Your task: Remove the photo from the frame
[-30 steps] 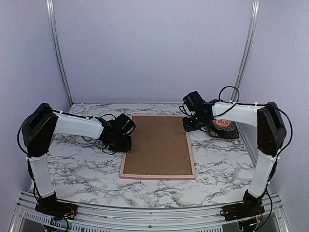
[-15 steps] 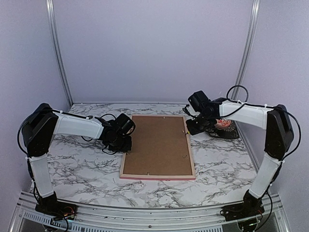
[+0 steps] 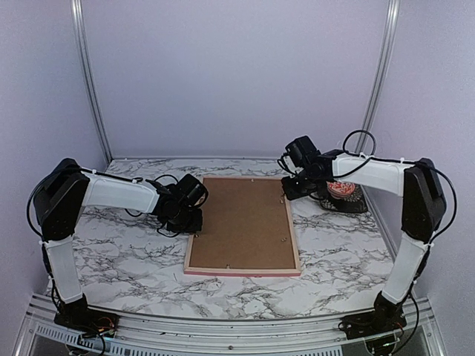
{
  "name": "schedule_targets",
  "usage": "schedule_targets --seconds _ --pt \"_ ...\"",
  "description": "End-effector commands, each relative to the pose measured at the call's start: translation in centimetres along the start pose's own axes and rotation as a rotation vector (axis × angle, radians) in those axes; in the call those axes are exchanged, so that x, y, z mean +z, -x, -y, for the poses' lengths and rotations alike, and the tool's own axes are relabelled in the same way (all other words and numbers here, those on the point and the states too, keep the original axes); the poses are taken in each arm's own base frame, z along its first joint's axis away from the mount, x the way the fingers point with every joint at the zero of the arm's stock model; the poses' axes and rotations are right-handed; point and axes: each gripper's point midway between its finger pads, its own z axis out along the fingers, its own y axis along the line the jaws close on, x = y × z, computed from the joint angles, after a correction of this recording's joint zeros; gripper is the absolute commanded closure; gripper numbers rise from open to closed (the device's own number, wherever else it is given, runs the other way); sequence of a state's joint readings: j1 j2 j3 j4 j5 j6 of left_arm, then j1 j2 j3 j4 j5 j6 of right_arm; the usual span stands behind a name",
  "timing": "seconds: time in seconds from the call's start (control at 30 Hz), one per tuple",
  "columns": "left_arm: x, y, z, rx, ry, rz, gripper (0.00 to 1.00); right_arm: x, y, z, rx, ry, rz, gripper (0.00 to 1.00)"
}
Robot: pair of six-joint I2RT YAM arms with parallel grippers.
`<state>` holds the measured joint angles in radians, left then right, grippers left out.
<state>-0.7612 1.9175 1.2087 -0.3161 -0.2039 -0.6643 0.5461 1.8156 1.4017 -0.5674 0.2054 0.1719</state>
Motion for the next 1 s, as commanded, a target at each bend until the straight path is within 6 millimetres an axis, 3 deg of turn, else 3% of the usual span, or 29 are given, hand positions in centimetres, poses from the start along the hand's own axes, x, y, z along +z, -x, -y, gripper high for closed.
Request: schedule_targets --seconds 0.0,0.43,0.97 --pt "-0.8 -1.3 -0.6 0.036 0.022 -0.046 1.0 1.0 4.4 -1.1 0.045 0.036 0.138 1.0" --pt "-1.3 -2.9 0.3 0.081 0.01 -0.057 1.0 4.2 7.2 -2.8 0.073 0.085 0.259 1.0" --pt "-1.4 -3.1 0.7 0.091 0.001 -0.06 1.0 6.9 7.8 -4.6 0.063 0.145 0.252 1.0"
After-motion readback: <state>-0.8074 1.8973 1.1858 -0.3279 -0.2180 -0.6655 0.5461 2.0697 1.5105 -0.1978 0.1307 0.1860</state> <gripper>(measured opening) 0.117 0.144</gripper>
